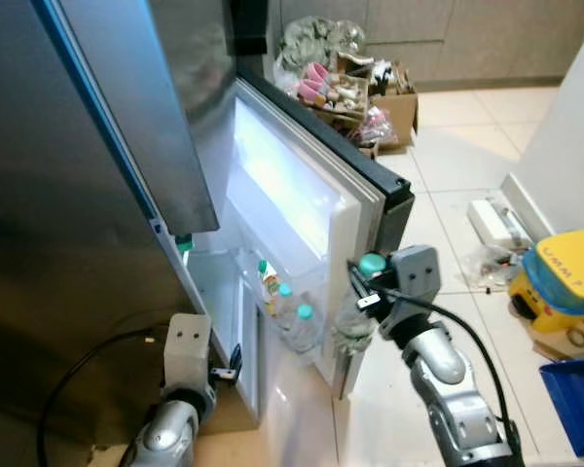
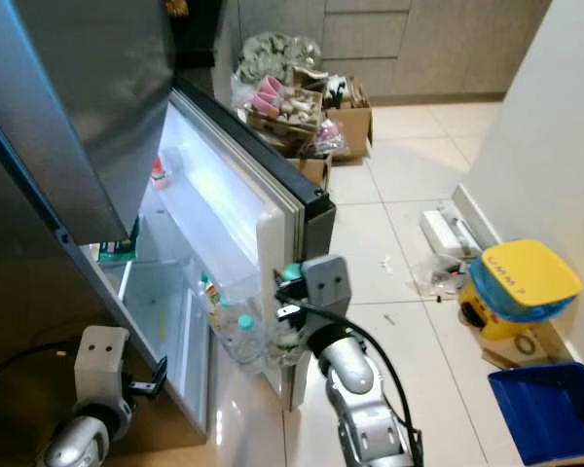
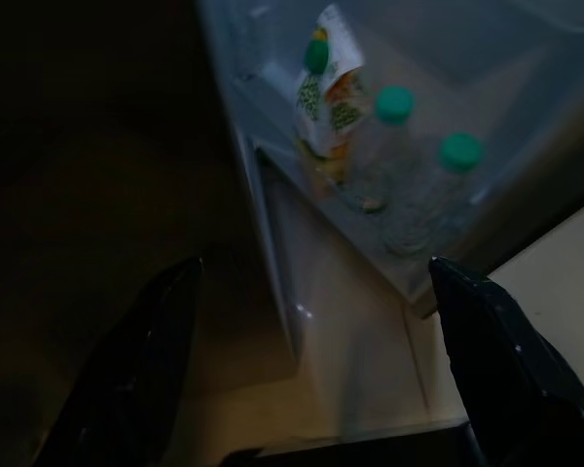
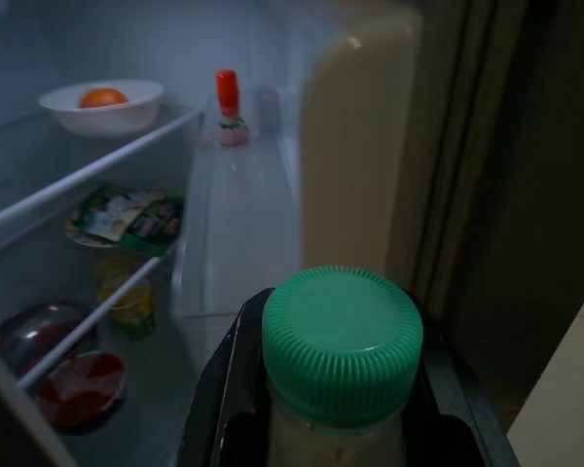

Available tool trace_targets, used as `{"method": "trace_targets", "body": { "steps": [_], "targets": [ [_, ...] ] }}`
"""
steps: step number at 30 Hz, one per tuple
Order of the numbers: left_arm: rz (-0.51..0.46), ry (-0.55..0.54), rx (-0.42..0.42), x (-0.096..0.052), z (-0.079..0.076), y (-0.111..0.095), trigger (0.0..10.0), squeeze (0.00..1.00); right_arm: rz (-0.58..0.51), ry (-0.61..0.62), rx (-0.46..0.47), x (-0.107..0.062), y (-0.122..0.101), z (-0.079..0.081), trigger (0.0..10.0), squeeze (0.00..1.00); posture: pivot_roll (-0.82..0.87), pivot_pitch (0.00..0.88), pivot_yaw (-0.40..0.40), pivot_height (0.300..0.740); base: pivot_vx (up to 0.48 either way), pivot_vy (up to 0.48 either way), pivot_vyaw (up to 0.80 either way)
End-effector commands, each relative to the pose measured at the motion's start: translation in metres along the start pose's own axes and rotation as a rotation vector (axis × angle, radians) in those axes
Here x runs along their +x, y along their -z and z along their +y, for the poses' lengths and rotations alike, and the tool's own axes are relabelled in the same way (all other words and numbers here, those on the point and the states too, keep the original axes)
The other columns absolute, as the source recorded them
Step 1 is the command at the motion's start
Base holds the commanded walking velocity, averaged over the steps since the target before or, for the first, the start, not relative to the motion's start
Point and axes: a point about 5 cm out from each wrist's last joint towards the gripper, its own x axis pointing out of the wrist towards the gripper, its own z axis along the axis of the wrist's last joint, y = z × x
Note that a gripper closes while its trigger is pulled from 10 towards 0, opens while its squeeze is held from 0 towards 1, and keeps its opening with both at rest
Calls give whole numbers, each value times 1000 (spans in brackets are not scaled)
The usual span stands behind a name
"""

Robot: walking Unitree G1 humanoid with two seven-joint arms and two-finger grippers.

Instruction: Restocking fridge

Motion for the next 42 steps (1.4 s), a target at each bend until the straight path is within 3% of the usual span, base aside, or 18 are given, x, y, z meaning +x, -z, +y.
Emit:
{"method": "trace_targets", "body": {
  "steps": [1,3,4,8,11,12,16,18,22,23,25,29,32,37,39,40,41,42],
  "targets": [
    [11,-1,9,-3,4,3,10000,0,-3,-7,-11,2,0,-2,10000,0,-65,169,42,721,0,0,0],
    [12,1,8,-3,3,3,10000,0,3,49,-50,3,-1,-21,10000,0,-65,168,40,721,0,0,0],
    [12,1,8,-3,3,3,10000,0,3,49,-50,3,-1,-21,10000,0,-65,168,40,721,0,0,0],
    [15,0,4,-3,3,4,10000,0,38,192,-154,-3,-3,-81,10000,0,-66,169,43,721,0,0,0],
    [15,0,3,-3,3,4,10000,0,48,217,-167,-5,-4,-95,10000,0,-66,169,43,721,0,0,0],
    [18,2,4,-3,4,4,10000,0,82,217,-163,-11,-12,-131,10000,0,-69,168,45,721,0,0,0],
    [21,5,5,-4,5,4,10000,0,75,172,-143,-9,-21,-137,10000,0,-67,170,45,721,0,0,0],
    [30,14,5,-5,6,6,10000,0,62,133,-127,-4,-23,-128,10000,0,-65,172,43,721,0,0,0],
    [87,63,34,-21,14,18,10000,0,12,-12,-38,0,-25,-76,10000,0,-36,191,45,721,0,0,0],
    [87,63,34,-21,14,18,10000,0,12,-12,-38,0,-25,-76,10000,0,-36,191,45,721,0,0,0],
    [139,88,62,-35,24,28,10000,0,-8,-89,17,-6,-28,-46,10000,0,-32,198,49,721,0,0,0],
    [165,102,74,-42,27,33,10000,0,-9,-112,30,-9,-29,-35,10000,0,-32,202,52,721,0,0,0],
    [291,120,145,-63,44,67,10000,0,-14,-210,121,-17,-34,9,10000,0,-34,207,59,721,0,0,0],
    [325,105,154,-68,49,77,10000,0,-28,-247,138,-12,-35,20,10000,0,-34,207,64,721,0,0,0],
    [352,80,161,-73,53,87,10000,0,-47,-278,135,8,-36,23,10000,0,-27,211,73,721,0,0,0],
    [352,80,161,-73,53,87,10000,0,-47,-278,135,8,-36,23,10000,0,-27,211,73,721,0,0,0],
    [390,35,157,-80,57,99,10000,0,-56,-297,115,32,-38,23,10000,0,-2,218,76,721,0,0,0],
    [400,23,152,-82,58,101,10000,0,-58,-298,106,38,-39,22,10000,0,-2,218,76,721,0,0,0]
  ]
}}
